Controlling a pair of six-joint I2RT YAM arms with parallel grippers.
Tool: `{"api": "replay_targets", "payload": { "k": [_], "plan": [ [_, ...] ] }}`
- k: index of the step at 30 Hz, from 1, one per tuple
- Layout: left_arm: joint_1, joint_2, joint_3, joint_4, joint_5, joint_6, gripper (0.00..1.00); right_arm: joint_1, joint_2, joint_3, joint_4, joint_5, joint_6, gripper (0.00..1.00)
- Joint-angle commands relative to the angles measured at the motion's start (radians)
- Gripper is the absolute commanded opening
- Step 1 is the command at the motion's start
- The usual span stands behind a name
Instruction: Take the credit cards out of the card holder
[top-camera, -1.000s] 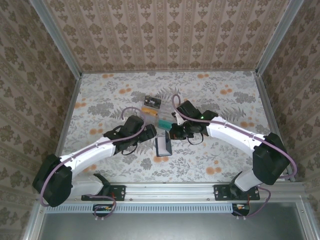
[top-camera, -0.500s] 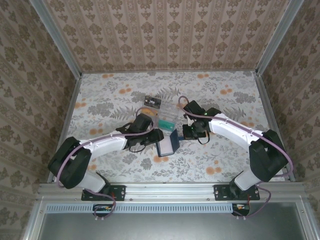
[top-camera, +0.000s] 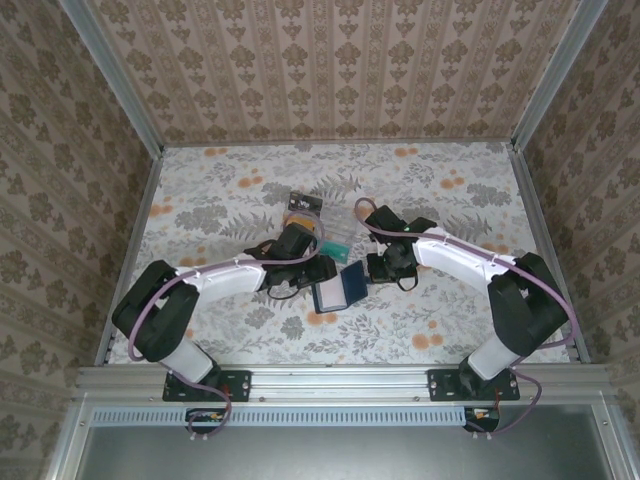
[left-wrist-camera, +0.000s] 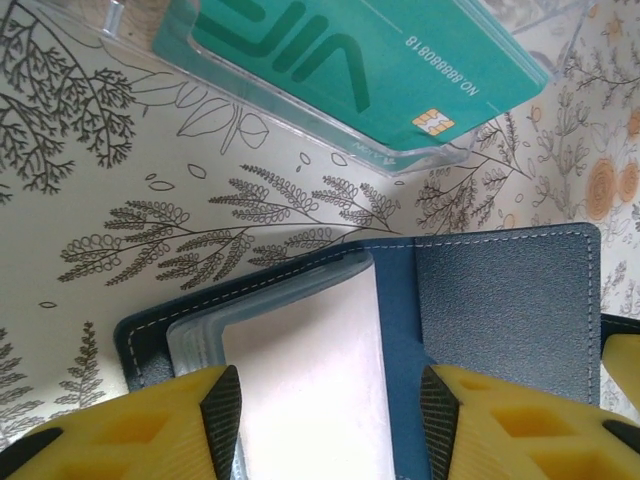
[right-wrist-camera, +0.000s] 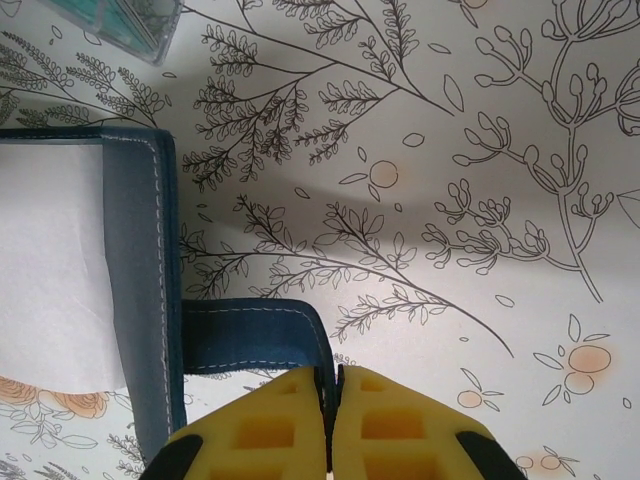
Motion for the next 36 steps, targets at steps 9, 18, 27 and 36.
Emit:
{"api": "replay_targets", "payload": {
  "k": [9,18,27,36],
  "plan": [
    [-0.010,0.021,0.032,-0.049,-0.015,0.021,0.54,-0.005,0.031,-0.032,-0.015,0.027,0.005,0.08],
    [-0.033,0.061,0.063,-0.056,-0.032,0.029,0.46,-0.005,0.029,-0.032,0.002,0.006,0.022,0.08],
    [-0.035,0.087,0.074,-0.096,-0.054,0.014,0.57,-0.006,0.034,-0.038,0.010,0.000,0.029,0.08],
    [-0.051,0.096,0.085,-0.043,0.005,0.029,0.48,-0.005,0.040,-0.039,0.017,-0.008,0.034,0.08]
  ]
}}
